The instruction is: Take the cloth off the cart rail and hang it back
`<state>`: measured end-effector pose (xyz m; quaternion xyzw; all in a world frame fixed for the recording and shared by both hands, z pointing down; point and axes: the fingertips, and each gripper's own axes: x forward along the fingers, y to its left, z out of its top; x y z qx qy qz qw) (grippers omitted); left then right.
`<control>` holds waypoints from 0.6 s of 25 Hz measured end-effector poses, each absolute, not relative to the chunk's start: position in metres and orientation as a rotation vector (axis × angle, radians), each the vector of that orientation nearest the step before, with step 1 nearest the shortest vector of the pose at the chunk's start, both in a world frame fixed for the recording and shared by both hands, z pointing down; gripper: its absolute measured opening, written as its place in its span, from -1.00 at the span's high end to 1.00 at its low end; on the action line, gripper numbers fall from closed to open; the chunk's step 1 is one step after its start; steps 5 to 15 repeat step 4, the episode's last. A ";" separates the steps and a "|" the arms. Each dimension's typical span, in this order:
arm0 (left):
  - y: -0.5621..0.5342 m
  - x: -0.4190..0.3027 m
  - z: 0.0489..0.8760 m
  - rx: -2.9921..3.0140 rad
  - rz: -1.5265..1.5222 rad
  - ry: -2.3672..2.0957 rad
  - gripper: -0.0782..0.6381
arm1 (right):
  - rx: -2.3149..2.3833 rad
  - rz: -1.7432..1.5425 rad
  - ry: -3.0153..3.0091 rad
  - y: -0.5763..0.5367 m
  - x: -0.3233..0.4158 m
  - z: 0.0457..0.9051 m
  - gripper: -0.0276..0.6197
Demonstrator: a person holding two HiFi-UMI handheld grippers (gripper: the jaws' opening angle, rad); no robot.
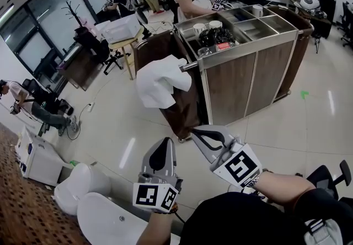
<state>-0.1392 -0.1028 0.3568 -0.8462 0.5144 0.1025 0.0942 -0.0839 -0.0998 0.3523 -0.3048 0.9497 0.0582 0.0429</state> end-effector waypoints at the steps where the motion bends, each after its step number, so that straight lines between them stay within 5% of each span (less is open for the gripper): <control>1: -0.103 -0.138 0.357 -2.510 0.303 1.526 0.77 | -0.932 0.178 2.905 -0.100 -0.083 0.352 0.91; 15: -0.105 -0.135 0.357 -2.509 0.299 1.527 0.78 | -0.930 0.177 2.904 -0.102 -0.080 0.353 0.91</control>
